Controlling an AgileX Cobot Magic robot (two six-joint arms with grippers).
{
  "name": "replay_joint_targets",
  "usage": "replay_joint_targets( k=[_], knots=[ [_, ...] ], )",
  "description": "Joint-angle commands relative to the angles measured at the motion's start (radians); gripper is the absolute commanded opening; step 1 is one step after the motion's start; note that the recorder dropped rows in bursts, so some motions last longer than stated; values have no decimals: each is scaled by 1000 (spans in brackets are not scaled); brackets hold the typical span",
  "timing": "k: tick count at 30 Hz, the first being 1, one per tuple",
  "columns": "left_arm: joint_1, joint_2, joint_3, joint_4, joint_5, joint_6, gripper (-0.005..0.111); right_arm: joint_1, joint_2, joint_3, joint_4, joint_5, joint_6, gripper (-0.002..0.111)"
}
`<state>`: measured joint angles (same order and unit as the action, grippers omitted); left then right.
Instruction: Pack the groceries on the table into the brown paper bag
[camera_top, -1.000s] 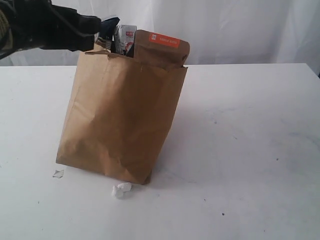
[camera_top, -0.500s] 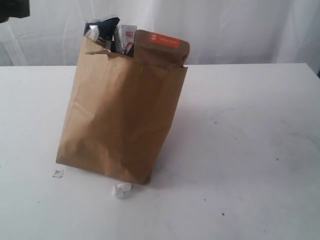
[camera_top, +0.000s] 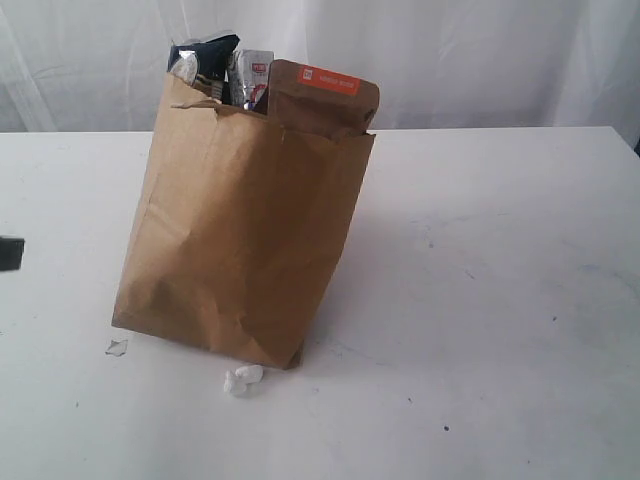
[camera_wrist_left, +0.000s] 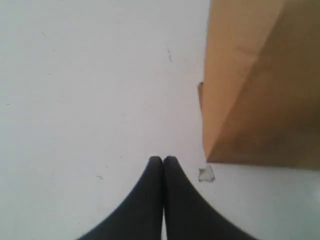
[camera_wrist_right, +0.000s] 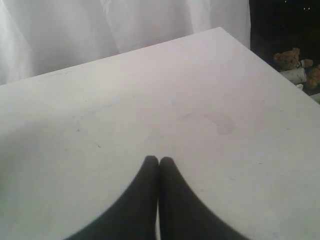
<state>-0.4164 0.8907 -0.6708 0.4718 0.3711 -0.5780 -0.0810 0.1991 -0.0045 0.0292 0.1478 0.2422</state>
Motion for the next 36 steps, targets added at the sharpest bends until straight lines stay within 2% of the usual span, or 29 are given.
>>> replay_joint_targets(
  k=[1,2,5,8,9,10,13,15,17,20,23,25,27,28,29,30,31,32,35,36],
  knots=[
    [-4,-84,68,-407,22,552,0,4,2,4,3,-6,-1,0],
    [-4,-92,86,-583,19,722,0,4,2,4,3,-6,-1,0],
    [-4,-59,172,-1280,18,1303,0,4,2,4,3,-6,-1,0],
    [-4,30,296,-1943,15,2064,3,4,2,4,3,-6,-1,0],
    [-4,64,330,-2057,28,2284,8,4,2,4,3,-6,-1,0],
    [-4,96,337,-2074,82,2423,16,4,2,4,3,-6,-1,0],
    [-4,156,318,-1952,248,2487,33,4,2,4,3,-6,-1,0],
    [-27,186,304,-1856,268,2405,38,4,2,4,3,-6,-1,0],
    [-68,203,293,-1778,154,2241,36,4,2,4,3,-6,-1,0],
    [-138,217,280,-1609,-110,1768,23,4,2,4,3,-6,-1,0],
    [-195,217,287,-1404,-350,1223,10,4,2,4,3,-6,-1,0],
    [-225,217,296,-1235,-463,1005,7,4,2,4,3,-6,-1,0],
    [-248,224,303,-1029,-563,863,12,4,2,4,3,-6,-1,0],
    [-270,239,303,-813,-617,750,24,4,2,4,3,-6,-1,0],
    [-275,245,303,-736,-631,705,32,4,2,4,3,-6,-1,0],
    [-278,268,303,-692,-638,600,48,4,2,4,3,-6,-1,0],
    [-278,282,306,-692,-638,569,54,4,2,4,3,-6,-1,0],
    [-278,314,316,-692,-649,522,65,4,2,4,3,-6,-1,0],
    [-278,392,338,-679,-765,369,68,4,2,4,3,-6,-1,0],
    [-278,448,365,-607,-902,256,64,4,2,4,3,-6,-1,0]
  ],
)
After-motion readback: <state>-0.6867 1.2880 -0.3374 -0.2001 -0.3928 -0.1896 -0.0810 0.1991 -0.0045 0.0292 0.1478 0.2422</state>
